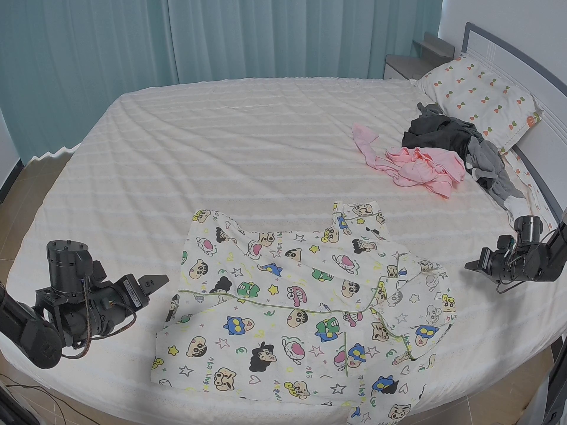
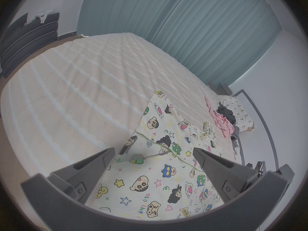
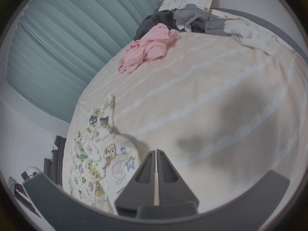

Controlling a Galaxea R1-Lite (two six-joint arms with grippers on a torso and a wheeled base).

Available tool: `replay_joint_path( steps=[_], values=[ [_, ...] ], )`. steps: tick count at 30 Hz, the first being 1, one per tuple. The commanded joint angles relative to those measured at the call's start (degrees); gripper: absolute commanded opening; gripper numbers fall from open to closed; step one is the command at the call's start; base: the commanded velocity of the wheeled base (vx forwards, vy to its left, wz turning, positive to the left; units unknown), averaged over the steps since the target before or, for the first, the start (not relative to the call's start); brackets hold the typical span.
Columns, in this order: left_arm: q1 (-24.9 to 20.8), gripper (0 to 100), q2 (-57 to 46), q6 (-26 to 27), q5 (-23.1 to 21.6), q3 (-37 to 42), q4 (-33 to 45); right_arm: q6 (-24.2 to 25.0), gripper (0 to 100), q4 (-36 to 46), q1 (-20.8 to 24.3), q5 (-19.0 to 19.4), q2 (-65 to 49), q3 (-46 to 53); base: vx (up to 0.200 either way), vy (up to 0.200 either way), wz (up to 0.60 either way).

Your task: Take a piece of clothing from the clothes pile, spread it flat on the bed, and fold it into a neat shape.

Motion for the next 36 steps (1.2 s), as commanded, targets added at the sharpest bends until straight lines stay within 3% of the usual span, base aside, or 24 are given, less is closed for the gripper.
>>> replay_joint_path(
  steps=[1,10,11,16,28,29,36],
  values=[
    [0.04,100,2.75,0.67,-0.09,0.48,-0.09,0.34,0,-0.55,-1.2,-1.25,2.65,-3.22,0.0,0.0,0.0],
    [-0.05,100,3.71,1.03,-0.79,0.39,-0.26,-0.18,0,-0.29,-0.5,3.76,0.8,3.02,0.0,0.0,0.0],
    [-0.05,100,3.71,0.94,-0.88,0.48,-0.26,-0.36,100,-0.29,-0.41,4.11,0.63,3.28,0.0,0.0,0.0],
    [-0.05,100,3.8,0.76,-1.23,1.01,-0.35,-1.15,100,-0.29,1.52,7.19,-0.6,4.42,0.0,0.0,0.0],
    [-0.31,100,3.89,-0.56,-1.32,1.45,-0.53,-1.15,100,0.33,7.06,8.6,1.24,3.55,0.0,0.0,0.0],
    [-0.31,100,3.89,-0.73,-1.32,1.36,-0.53,-1.15,0,0.59,7.67,8.51,1.77,3.11,0.0,0.0,0.0],
    [-0.31,100,4.33,-0.73,-1.23,1.09,-0.53,-1.24,0,8.94,9.69,7.19,2.21,-1.29,0.0,0.0,0.0]
  ],
)
